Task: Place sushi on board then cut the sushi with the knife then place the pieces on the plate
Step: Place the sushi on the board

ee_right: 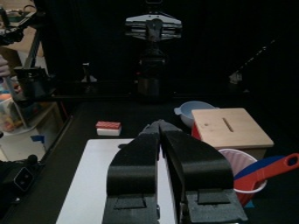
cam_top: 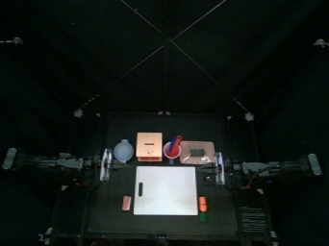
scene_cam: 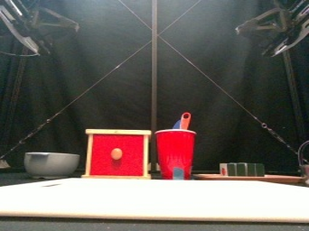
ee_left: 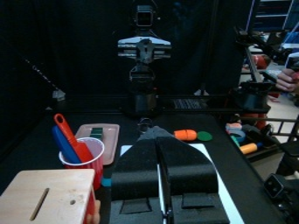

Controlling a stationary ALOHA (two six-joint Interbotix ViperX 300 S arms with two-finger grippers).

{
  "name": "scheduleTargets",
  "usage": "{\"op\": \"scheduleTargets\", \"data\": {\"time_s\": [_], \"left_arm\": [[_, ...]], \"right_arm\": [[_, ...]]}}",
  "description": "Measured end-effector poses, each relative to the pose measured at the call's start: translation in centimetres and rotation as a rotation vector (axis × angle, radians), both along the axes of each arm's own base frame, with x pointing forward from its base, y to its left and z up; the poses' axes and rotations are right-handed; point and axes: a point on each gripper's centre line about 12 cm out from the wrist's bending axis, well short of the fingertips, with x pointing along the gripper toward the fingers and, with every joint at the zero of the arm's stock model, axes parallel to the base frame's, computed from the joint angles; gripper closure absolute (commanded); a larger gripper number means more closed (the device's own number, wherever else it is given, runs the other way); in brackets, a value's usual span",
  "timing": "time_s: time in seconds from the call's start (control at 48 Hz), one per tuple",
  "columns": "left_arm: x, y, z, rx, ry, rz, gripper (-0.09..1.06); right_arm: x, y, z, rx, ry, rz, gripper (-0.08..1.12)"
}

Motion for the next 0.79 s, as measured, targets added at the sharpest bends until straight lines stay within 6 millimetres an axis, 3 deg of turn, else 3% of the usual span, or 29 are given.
{"op": "scheduleTargets", "data": {"time_s": [0.188, 0.375, 0.604, 0.792], "left_arm": [[1.0, -0.2, -1.2, 0.035, 0.061, -0.01, 0.99], [1.5, -0.5, -2.0, 0.036, 0.098, -0.026, 0.98], [1.9, -0.5, -2.5, 0.035, 0.122, -0.028, 0.98], [2.1, -0.5, -2.9, 0.037, 0.138, -0.028, 0.98]], "right_arm": [[0.3, 0.0, -1.1, 0.036, 0.084, 0.0, 1.0], [1.3, -0.8, -3.4, 0.07, 0.31, -0.043, 1.0], [1.9, -4.2, -5.1, 0.095, 0.553, -0.192, 0.98], [1.7, -7.1, -6.4, 0.061, 0.698, -0.301, 0.89]]}}
